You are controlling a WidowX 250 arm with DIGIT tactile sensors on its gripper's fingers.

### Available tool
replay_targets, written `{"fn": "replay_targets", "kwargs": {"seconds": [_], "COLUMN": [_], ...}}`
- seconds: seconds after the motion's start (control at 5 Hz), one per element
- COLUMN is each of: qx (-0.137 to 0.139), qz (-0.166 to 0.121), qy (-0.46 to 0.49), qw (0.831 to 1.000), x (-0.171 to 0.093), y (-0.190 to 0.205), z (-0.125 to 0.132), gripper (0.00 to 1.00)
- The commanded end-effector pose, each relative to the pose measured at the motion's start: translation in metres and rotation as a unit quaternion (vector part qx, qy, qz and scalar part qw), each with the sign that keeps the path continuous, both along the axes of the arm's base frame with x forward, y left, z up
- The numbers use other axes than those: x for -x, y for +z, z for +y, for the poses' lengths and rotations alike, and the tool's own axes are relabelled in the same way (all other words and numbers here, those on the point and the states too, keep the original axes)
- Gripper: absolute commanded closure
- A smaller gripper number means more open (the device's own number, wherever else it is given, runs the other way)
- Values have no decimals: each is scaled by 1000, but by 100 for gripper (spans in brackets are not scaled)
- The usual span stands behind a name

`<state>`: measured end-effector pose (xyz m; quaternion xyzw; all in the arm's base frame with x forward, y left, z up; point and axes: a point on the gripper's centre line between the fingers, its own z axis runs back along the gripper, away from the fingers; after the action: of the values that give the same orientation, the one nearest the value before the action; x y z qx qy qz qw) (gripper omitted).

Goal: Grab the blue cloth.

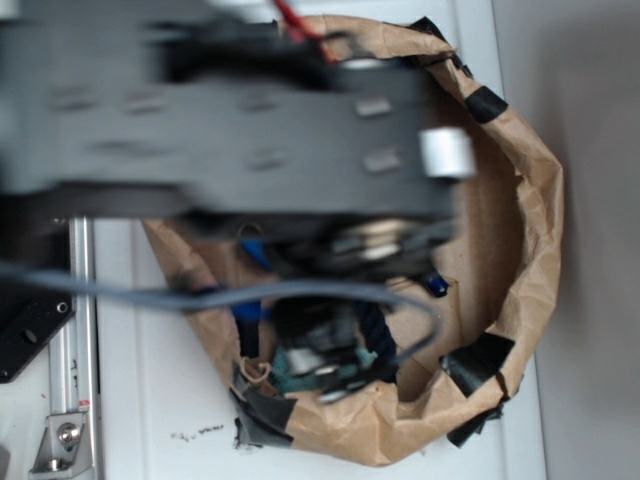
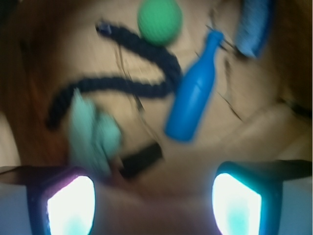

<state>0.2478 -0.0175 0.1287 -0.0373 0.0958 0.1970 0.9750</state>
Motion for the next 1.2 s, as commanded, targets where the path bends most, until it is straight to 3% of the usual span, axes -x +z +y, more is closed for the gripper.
{"fn": "replay_targets", "kwargs": {"seconds": [0.0, 0.2, 0.4, 0.6, 0.8, 1.0], "qx": [12, 28, 67, 116, 154, 160], "qz": [22, 47, 35, -17, -67, -105], "qy": [36, 17, 4, -4, -20, 3], "qw": [999, 998, 997, 993, 986, 981], "x": [-6, 18, 29, 33, 36, 37], "y": [-46, -76, -85, -84, -77, -57], "z": [-1, -32, -57, -75, -71, -50], "gripper": [0, 0, 0, 0, 0, 0]}}
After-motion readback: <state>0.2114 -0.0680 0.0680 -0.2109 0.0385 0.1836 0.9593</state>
